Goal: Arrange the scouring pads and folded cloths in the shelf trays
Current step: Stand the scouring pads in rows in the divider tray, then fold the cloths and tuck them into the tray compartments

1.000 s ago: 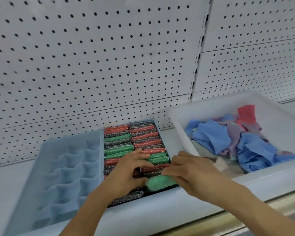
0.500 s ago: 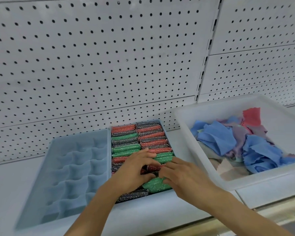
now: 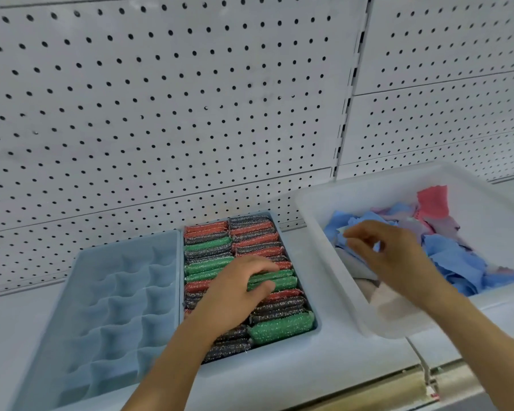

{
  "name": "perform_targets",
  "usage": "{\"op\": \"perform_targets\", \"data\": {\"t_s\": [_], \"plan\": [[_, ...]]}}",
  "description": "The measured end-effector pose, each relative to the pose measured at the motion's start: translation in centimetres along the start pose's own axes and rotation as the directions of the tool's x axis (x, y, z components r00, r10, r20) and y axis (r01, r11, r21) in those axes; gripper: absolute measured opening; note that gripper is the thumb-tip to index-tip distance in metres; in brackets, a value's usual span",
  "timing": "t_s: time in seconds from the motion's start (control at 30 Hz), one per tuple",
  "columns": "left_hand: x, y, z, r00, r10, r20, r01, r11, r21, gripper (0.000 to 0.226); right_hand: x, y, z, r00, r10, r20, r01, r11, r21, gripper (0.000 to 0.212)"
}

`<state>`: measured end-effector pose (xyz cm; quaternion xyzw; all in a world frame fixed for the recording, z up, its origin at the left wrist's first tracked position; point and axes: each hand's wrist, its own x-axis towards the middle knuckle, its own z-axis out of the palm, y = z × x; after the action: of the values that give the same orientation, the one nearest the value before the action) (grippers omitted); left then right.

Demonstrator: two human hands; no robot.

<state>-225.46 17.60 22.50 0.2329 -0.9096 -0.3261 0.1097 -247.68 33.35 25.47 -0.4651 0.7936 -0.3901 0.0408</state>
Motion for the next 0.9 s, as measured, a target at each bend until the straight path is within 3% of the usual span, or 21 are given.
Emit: {"op": "perform_targets", "data": {"t_s": [0.1, 0.2, 0.27, 0.37, 0.4, 0.5, 0.57, 0.63, 0.67, 0.77, 0.83, 0.9], "plan": [[2.1, 1.8, 1.0, 1.0, 0.013, -0.025, -0.015, 0.997, -0.077, 0.032, 2.3, 4.2, -1.2, 0.993, 0.12, -0.022, -0.121, 0.99, -0.067, 0.009], [5.3, 3.9, 3.0, 0.998, 0.054, -0.045, -0.059, 0.99, -0.129, 0.033, 4.9, 8.3, -1.7, 0.953, 0.296, 0.069, -0.27, 0.927, -0.26, 0.018], [7.3, 5.3, 4.7, 0.995, 0.091, -0.043, -0.096, 0.987, -0.126, 0.035, 5.8, 9.8, -1.2, 0.917, 0.355, 0.182, -0.271, 0.89, -0.368, 0.037], [9.8, 6.1, 6.7, 0.99, 0.138, -0.004, -0.138, 0.99, 0.014, 0.044, 6.7, 10.4, 0.7, 0.868, 0.365, 0.336, -0.175, 0.859, -0.482, 0.064], [10.2, 6.1, 7.0, 0.99, 0.14, 0.011, -0.14, 0.988, 0.067, 0.046, 6.9, 10.5, 1.3, 0.868, 0.36, 0.341, -0.134, 0.833, -0.536, 0.061], [10.8, 5.8, 7.2, 0.991, 0.124, 0.052, -0.13, 0.985, 0.117, 0.04, 7.3, 10.5, 1.8, 0.926, 0.268, 0.267, -0.031, 0.757, -0.653, 0.022], [10.6, 5.9, 7.0, 0.992, 0.111, 0.057, -0.113, 0.993, 0.031, 0.041, 7.8, 10.1, 1.2, 0.966, 0.198, 0.168, -0.085, 0.852, -0.517, 0.019], [10.7, 6.3, 6.1, 0.998, 0.069, 0.01, -0.067, 0.987, -0.147, 0.048, 8.4, 8.9, -0.2, 0.974, 0.205, 0.099, -0.192, 0.972, -0.133, 0.026], [11.0, 6.6, 5.4, 0.999, 0.039, -0.033, -0.046, 0.969, -0.242, 0.054, 8.6, 7.9, -1.1, 0.969, 0.219, 0.11, -0.23, 0.968, 0.1, 0.028], [12.2, 8.7, 2.2, 0.996, -0.04, -0.082, -0.005, 0.875, -0.484, 0.074, 8.7, 3.8, -3.8, 0.962, 0.165, 0.216, -0.261, 0.786, 0.56, 0.029], [12.9, 9.9, -0.2, 0.998, -0.049, -0.05, 0.012, 0.825, -0.565, 0.074, 8.8, 1.1, -4.9, 0.962, 0.091, 0.259, -0.25, 0.682, 0.687, 0.032], [13.2, 10.7, -2.6, 0.998, -0.053, -0.015, 0.034, 0.807, -0.589, 0.059, 8.8, -1.5, -5.7, 0.966, 0.053, 0.254, -0.231, 0.619, 0.751, 0.028]]}}
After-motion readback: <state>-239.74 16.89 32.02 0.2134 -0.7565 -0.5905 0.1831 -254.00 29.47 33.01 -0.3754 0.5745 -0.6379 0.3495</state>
